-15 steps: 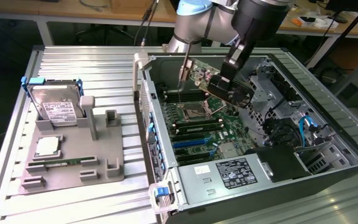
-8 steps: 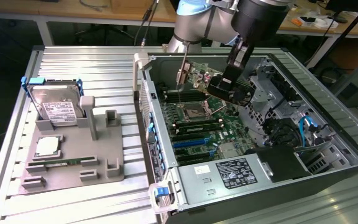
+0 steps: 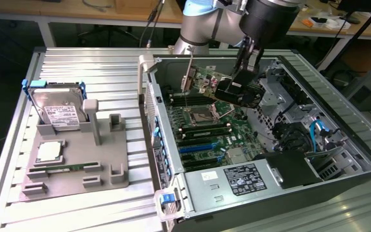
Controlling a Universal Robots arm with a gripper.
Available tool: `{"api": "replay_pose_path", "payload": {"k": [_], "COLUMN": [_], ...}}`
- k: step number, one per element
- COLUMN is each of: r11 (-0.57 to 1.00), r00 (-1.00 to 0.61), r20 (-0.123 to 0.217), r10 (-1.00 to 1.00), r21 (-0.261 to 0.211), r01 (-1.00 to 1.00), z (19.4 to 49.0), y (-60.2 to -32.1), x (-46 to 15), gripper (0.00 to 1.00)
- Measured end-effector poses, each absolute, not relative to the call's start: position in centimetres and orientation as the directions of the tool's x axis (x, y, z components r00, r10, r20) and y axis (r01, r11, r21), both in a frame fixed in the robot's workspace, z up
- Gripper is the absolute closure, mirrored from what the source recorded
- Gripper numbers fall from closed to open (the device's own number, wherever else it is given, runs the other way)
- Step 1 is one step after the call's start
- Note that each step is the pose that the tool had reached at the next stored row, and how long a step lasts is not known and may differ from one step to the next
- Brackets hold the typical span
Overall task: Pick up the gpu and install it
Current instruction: 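Insert the gpu into the slot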
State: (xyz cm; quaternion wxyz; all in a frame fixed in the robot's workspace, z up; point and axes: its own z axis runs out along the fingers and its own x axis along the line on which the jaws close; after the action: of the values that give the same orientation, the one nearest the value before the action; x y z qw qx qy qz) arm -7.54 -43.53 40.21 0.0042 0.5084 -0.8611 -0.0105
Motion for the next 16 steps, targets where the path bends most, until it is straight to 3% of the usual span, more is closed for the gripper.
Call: {"api": "replay_pose_path", "payload": {"k": [8,16], "r11": [0.184,0.064], "r00": [-0.184,-0.065], "r20": [-0.003,-0.004], "r10": [-0.983,-0.998], "r21": [0.022,0.022], "r01": [-0.983,-0.998], "z": [40.02,39.94], "y": [-43.53,-43.53], "x": [-7.54,-7.54], "gripper": [0.73,0.73]}}
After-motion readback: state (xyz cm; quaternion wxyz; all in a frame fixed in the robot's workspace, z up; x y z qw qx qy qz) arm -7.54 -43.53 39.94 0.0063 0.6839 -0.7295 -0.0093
